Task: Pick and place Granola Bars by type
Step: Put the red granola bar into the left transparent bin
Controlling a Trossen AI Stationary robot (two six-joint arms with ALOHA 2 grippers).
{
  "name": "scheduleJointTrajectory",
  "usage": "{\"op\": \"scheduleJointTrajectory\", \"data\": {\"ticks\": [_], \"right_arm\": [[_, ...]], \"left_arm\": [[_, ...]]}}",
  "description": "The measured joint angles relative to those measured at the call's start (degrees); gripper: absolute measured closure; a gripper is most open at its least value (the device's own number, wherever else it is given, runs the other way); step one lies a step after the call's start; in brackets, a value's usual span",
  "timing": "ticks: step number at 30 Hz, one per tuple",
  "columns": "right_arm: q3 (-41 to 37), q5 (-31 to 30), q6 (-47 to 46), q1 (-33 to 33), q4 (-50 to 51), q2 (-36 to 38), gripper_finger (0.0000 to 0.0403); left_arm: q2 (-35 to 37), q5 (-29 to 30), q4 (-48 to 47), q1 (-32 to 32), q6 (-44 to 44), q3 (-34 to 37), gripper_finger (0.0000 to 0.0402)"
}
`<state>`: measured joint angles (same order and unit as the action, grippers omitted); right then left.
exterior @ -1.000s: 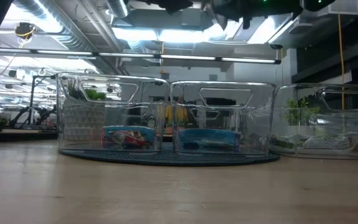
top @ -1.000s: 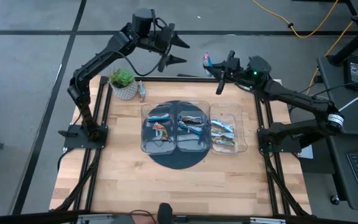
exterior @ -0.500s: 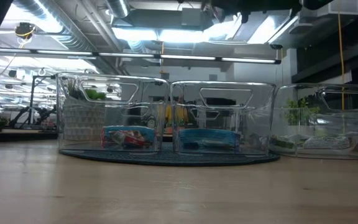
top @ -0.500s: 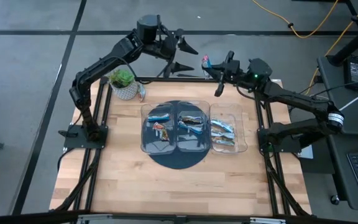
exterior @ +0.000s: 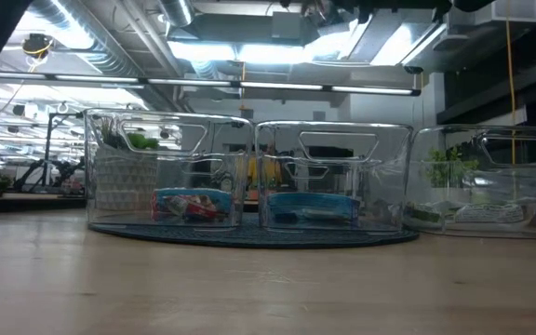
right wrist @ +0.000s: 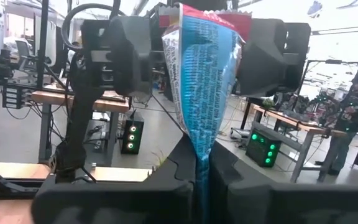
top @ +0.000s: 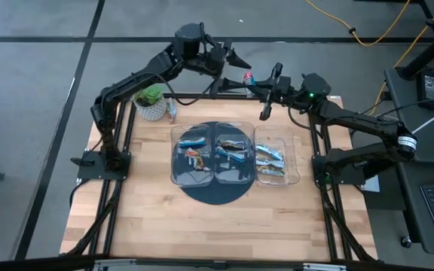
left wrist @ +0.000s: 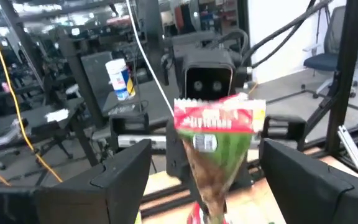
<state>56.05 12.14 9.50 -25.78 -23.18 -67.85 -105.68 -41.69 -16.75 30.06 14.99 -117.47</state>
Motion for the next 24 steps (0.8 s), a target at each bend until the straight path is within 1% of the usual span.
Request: {"op": "scheduleJointTrajectory", "data": {"ticks": [4, 7, 11, 17, 19, 21, 24], "right_arm": [[0.0, 0.0, 0.1, 0.0, 0.0, 0.0, 0.0389], [0.0, 0.0, 0.0, 0.0, 0.0, 0.0, 0.0388], [0.0, 1.0, 0.0, 0.0, 0.0, 0.0, 0.0391], [0.0, 1.0, -0.3, 0.0, -0.2, 0.0, 0.0388], [0.0, 1.1, -0.3, 0.0, -0.2, 0.0, 0.0387], [0.0, 1.0, -0.3, 0.0, -0.2, 0.0, 0.0387], [0.0, 1.5, -0.4, 0.0, -0.2, 0.0, 0.0386]], "left_arm": [[-0.4, -0.3, 2.0, -0.6, -0.9, 0.0, 0.0119], [-0.4, -0.4, 2.2, -1.1, -0.9, 0.0, 0.0143], [-0.4, -0.3, 2.3, -1.2, -0.9, 0.0, 0.0203], [-0.4, 0.2, 2.2, -1.2, -0.8, 0.0, 0.0321], [-0.4, 0.2, 2.2, -1.2, -0.8, 0.0, 0.0353], [-0.4, 0.2, 2.2, -1.1, -0.8, 0.0, 0.0374], [-0.4, 0.2, 2.1, -0.7, -0.8, 0.0, 0.0381]]}}
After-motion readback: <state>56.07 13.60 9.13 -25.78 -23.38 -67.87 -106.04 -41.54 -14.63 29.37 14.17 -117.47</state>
